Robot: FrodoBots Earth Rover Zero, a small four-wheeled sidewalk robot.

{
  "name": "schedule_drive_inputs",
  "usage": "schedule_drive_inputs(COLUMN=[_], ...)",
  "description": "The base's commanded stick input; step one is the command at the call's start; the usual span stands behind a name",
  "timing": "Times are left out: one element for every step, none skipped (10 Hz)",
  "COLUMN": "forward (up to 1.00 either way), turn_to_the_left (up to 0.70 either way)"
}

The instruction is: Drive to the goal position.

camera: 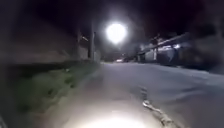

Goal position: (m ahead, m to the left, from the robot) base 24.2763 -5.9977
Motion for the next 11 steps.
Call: schedule_drive_inputs(forward=[1.0,1.0,1.0,1.0,1.0,1.0,1.0,1.0,1.0,1.0,1.0], turn_to_the_left=[0.0,-0.01,-0.03,-0.05,-0.09,-0.03,0.0,0.0,0.0,0.0,0.0])
